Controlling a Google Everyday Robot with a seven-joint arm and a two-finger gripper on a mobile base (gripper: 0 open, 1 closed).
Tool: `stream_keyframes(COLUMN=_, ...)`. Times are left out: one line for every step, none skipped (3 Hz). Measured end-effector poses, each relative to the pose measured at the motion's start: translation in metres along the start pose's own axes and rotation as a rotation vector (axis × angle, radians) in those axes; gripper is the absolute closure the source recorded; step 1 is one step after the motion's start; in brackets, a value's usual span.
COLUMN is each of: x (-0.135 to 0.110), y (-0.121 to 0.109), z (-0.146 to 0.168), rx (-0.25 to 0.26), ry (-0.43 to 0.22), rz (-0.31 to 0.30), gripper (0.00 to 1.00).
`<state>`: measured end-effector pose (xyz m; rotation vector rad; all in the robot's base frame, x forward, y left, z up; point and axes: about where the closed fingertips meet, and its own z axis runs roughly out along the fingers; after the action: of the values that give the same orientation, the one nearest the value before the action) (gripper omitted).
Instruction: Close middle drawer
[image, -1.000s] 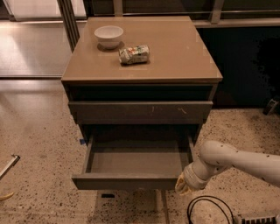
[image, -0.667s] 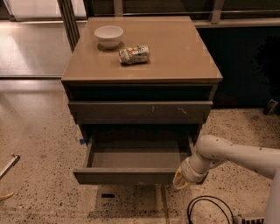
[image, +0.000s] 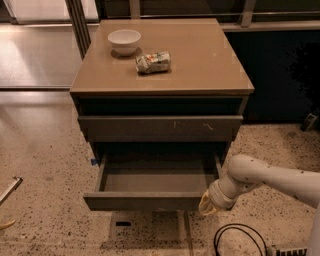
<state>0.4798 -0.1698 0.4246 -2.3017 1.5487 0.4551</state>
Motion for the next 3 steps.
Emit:
stream_keyframes(x=0.001, y=-0.014, z=-0.006, rx=0.040, ry=-0.022, rz=-0.003, gripper=1.00)
stream_keyframes(x=0.006, y=-0.033, z=-0.014, rx=0.077, ry=-0.037, rz=0.006, gripper=1.00)
stream_keyframes(x=0.007, y=-0.053, z=-0.018, rx=0.100, ry=-0.046, rz=0.009, gripper=1.00)
